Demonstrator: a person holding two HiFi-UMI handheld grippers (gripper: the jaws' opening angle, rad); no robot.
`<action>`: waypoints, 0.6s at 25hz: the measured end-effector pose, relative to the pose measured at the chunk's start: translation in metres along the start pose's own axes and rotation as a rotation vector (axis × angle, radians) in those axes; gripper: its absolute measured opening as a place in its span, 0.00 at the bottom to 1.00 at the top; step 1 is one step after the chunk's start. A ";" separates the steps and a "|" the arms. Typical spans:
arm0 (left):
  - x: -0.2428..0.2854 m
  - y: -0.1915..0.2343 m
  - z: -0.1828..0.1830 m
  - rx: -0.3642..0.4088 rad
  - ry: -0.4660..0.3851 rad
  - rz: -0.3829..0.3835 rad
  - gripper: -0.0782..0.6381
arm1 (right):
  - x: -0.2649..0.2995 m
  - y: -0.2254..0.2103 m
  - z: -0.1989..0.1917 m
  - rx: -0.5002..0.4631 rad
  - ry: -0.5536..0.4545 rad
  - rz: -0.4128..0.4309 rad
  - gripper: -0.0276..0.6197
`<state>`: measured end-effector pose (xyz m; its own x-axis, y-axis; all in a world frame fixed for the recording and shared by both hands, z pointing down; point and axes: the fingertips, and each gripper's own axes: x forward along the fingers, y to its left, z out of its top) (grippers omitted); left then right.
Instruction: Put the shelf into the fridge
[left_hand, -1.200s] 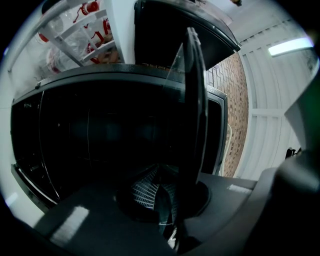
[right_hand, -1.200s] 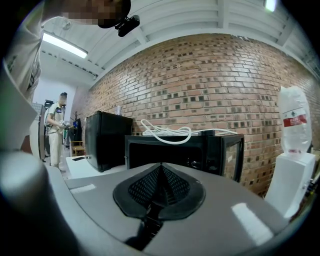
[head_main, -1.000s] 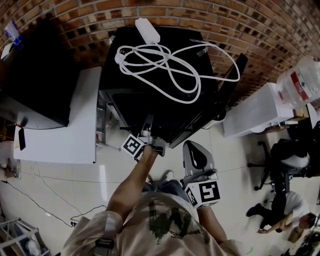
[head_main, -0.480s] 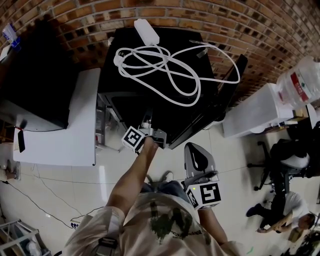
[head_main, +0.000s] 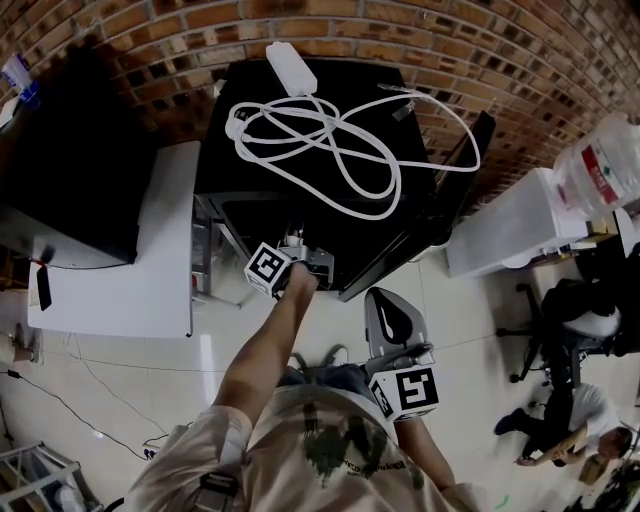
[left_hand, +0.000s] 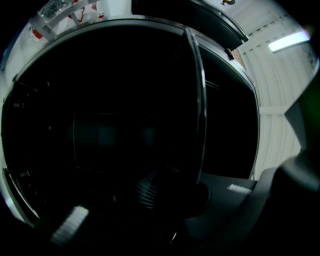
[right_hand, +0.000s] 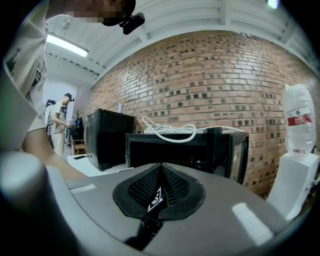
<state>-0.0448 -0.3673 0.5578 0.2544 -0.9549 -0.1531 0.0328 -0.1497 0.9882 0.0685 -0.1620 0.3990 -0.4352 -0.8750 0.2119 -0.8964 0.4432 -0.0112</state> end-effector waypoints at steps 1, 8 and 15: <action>0.002 0.000 0.000 0.003 0.000 0.003 0.14 | 0.001 0.000 0.000 -0.001 0.000 0.002 0.04; 0.016 0.002 0.006 0.000 -0.005 0.008 0.14 | 0.005 -0.002 0.001 0.006 0.002 -0.001 0.04; 0.031 0.006 0.010 0.016 -0.005 0.023 0.14 | 0.008 -0.008 0.002 0.007 0.000 -0.016 0.04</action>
<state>-0.0460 -0.4001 0.5585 0.2499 -0.9594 -0.1307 0.0115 -0.1320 0.9912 0.0722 -0.1725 0.3989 -0.4205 -0.8820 0.2125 -0.9040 0.4274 -0.0149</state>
